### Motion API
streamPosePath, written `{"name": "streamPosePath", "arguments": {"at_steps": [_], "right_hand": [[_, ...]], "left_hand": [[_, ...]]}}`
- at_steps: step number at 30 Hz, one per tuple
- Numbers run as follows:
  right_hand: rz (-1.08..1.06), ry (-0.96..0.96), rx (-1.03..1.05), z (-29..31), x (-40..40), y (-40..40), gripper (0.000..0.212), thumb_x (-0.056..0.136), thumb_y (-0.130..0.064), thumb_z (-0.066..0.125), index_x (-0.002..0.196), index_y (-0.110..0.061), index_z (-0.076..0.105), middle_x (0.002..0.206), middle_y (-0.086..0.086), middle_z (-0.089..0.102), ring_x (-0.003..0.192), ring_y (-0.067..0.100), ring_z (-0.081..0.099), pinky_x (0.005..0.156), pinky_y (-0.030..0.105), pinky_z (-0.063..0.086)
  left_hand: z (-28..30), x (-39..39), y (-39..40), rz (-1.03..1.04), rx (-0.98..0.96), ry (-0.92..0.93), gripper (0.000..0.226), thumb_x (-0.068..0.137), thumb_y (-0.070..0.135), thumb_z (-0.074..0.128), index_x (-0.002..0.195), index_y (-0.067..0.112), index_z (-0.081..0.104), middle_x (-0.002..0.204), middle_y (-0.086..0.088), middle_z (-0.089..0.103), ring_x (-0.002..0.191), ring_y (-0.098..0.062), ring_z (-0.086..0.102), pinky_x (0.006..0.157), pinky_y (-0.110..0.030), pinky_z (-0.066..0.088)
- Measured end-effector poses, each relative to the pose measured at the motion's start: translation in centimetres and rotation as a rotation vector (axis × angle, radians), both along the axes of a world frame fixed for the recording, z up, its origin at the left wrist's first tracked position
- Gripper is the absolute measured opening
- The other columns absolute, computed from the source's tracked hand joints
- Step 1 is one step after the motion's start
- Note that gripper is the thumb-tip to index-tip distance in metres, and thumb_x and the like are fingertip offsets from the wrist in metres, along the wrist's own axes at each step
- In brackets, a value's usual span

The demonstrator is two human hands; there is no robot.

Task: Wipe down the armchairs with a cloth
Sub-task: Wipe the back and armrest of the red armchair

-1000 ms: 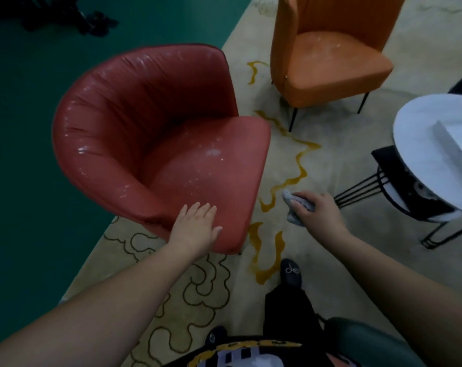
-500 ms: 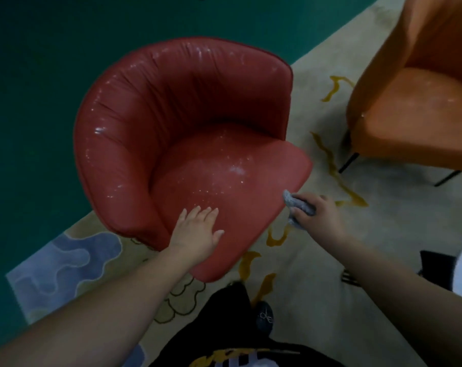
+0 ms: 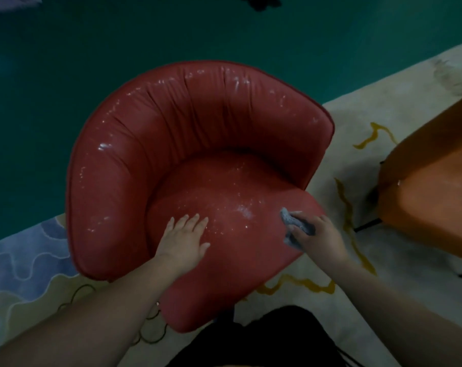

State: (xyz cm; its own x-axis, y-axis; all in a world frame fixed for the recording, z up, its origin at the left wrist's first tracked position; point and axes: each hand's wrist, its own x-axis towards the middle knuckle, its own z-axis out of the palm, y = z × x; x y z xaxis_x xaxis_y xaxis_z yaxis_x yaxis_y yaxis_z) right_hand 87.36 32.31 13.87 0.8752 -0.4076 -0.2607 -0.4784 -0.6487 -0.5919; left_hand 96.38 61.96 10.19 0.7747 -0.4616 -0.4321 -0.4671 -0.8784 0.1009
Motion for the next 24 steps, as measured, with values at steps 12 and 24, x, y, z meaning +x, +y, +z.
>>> {"name": "streamPosePath", "arguments": {"at_steps": [12, 24], "right_hand": [[0.086, 0.063, 0.163, -6.5, 11.8, -6.5, 0.042, 0.082, -0.034, 0.07, 0.12, -0.04, 0.055, 0.116, -0.006, 0.045, 0.082, -0.014, 0.045, 0.079, 0.012, 0.034], [0.345, 0.12, 0.244, -20.8, 18.2, -13.3, 0.058, 0.086, -0.013, 0.064, 0.136, -0.034, 0.044, 0.126, -0.009, 0.04, 0.112, 0.006, 0.045, 0.095, 0.022, 0.033]], "left_hand": [[-4.0, 4.9, -6.8, 0.343, -0.017, 0.034, 0.067, 0.096, 0.053, 0.034, 0.153, 0.025, 0.011, 0.161, 0.0, 0.009, 0.147, -0.021, 0.009, 0.119, -0.043, 0.007], [-15.2, 4.7, -15.6, 0.589, -0.113, 0.057, 0.065, 0.097, 0.05, 0.034, 0.153, 0.024, 0.016, 0.161, 0.002, 0.006, 0.148, -0.019, 0.002, 0.119, -0.042, 0.006]]}}
